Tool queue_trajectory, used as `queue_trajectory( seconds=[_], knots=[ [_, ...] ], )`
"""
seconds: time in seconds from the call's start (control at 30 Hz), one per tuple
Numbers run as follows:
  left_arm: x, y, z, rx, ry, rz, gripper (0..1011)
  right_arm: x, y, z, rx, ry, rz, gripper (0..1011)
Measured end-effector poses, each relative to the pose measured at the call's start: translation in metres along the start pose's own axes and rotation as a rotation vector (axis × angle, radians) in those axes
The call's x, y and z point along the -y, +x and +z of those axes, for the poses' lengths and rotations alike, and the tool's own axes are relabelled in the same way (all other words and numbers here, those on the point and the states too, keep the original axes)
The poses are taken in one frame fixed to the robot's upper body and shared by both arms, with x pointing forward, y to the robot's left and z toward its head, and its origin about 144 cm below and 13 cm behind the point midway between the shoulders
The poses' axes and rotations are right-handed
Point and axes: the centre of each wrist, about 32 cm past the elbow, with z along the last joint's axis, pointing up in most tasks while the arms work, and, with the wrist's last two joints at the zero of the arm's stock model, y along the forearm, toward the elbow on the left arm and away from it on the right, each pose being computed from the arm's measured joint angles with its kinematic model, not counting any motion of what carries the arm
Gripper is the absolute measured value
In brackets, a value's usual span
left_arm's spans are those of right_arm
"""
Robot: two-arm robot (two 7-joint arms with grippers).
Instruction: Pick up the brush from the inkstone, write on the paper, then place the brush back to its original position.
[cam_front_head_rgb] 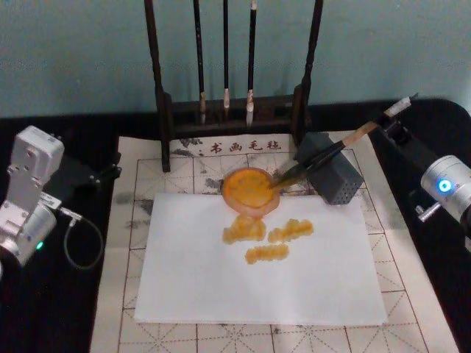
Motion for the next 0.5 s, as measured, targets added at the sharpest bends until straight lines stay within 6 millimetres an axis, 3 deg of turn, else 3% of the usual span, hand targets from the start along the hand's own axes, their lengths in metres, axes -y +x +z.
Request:
queue_trajectory(
  seconds=[0.5],
  knots=[
    [0.0000, 0.0000, 0.0000, 0.000, 0.000, 0.000, 1001, 0.0013, -0.0019, 0.0020, 0.002, -0.001, 0.015, 181]
  ],
)
